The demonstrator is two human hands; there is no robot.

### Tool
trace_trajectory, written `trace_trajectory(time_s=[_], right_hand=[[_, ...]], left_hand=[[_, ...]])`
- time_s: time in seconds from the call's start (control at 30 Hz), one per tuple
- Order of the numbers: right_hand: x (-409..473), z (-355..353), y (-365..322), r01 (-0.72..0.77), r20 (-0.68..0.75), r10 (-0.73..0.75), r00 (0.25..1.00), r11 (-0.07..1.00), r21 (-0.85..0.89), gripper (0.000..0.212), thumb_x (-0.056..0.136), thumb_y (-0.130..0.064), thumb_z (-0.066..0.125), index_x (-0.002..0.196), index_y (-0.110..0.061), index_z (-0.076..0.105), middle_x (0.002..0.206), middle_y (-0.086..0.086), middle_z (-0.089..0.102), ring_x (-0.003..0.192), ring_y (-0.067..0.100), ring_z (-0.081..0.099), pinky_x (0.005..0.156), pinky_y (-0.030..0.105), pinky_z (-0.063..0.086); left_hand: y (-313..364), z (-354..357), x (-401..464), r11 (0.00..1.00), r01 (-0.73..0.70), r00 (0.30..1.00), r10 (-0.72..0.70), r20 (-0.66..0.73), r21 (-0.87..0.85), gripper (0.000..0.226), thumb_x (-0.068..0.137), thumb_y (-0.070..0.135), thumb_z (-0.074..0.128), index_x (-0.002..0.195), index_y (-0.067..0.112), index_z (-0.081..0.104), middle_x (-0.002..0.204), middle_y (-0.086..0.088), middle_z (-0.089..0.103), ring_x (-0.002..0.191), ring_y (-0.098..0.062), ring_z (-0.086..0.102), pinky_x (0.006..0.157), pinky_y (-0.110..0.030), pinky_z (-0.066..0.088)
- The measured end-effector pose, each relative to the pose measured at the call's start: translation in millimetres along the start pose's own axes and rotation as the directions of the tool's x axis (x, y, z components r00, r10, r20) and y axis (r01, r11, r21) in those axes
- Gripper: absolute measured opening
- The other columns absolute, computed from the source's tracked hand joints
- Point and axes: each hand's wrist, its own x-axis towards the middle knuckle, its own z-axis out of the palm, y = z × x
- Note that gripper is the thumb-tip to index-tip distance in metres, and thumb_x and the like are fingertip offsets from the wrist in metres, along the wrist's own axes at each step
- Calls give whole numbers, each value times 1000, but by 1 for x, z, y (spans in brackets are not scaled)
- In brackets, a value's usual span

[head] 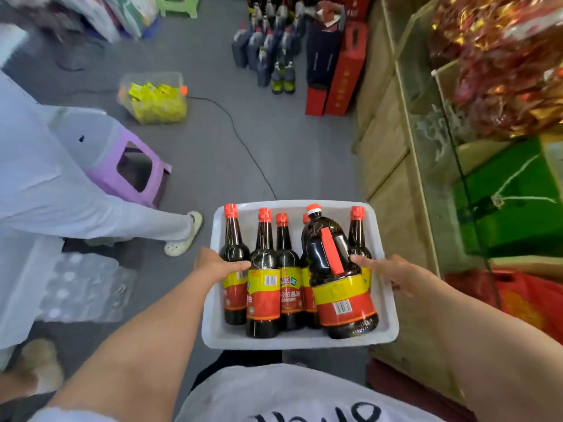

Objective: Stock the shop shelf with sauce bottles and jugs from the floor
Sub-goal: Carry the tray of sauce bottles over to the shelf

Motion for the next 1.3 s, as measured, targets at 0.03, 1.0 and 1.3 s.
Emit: trace_trajectory(time_s=[0.03, 1.0, 1.3], right_hand=[[11, -5, -23, 3, 3, -3, 1000, 1000, 15, 116, 55, -58, 85, 143, 1, 36, 109, 13, 60, 90, 28, 60, 92, 48, 52], [368, -202, -697, 93, 61, -81, 995, 972, -214, 106, 43, -72, 85, 122, -10, 50, 103, 9, 67, 90, 26, 64, 87, 41, 53], [448, -189, -872, 73, 60, -60, 996, 964, -254, 72, 64, -62, 83, 108, -15, 49, 92, 2, 60, 81, 20, 58, 92, 45, 49]], left_hand=[[20, -9, 18, 1000, -13, 1000, 13, 4, 10, 111, 56, 55, 91, 135, -3, 39, 138, -16, 51, 125, -32, 53, 93, -37, 46], [541, -252, 415, 990, 66, 996, -74, -58, -127, 76, 57, 60, 89, 98, 5, 55, 103, -11, 63, 91, -25, 62, 70, -34, 48], [640, -339, 567, 983, 61, 998, -63, -8, -174, 93, 66, 52, 87, 131, -3, 50, 133, -18, 56, 121, -32, 56, 86, -32, 45]])
